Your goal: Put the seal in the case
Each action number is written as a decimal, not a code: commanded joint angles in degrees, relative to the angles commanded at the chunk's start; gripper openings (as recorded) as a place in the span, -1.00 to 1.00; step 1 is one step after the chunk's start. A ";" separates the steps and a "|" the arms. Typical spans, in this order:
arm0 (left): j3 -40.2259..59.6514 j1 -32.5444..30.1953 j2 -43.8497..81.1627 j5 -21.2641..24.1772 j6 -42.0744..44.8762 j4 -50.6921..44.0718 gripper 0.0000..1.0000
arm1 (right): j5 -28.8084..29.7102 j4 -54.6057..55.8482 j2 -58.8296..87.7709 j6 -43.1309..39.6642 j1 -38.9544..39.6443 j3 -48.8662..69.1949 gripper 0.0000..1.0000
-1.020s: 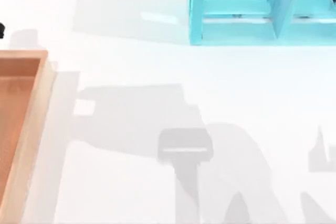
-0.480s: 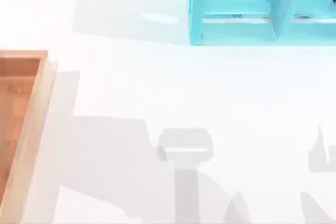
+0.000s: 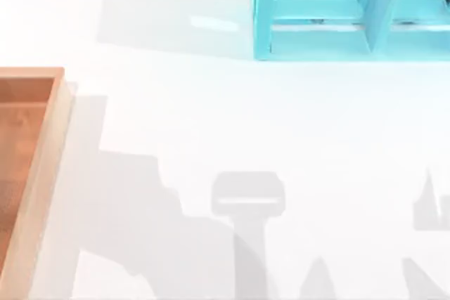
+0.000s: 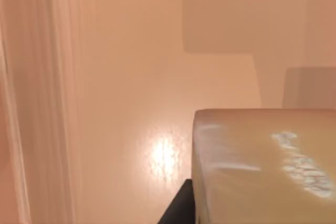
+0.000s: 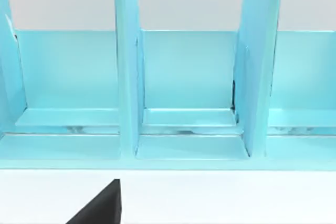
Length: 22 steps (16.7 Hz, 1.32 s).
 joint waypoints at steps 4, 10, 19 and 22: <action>-3.51 0.13 0.56 0.14 -0.05 4.02 -1.00 | 0.00 0.00 0.00 0.00 0.00 0.00 1.00; -3.51 0.13 0.56 0.14 -0.05 4.02 -0.55 | 0.00 0.00 0.00 0.00 0.00 0.00 1.00; -3.51 0.13 0.56 0.14 -0.05 4.02 0.81 | 0.00 0.00 0.00 0.00 0.00 0.00 1.00; -3.51 0.13 0.56 0.14 -0.05 4.02 1.00 | 0.00 0.00 0.00 0.00 0.00 0.00 1.00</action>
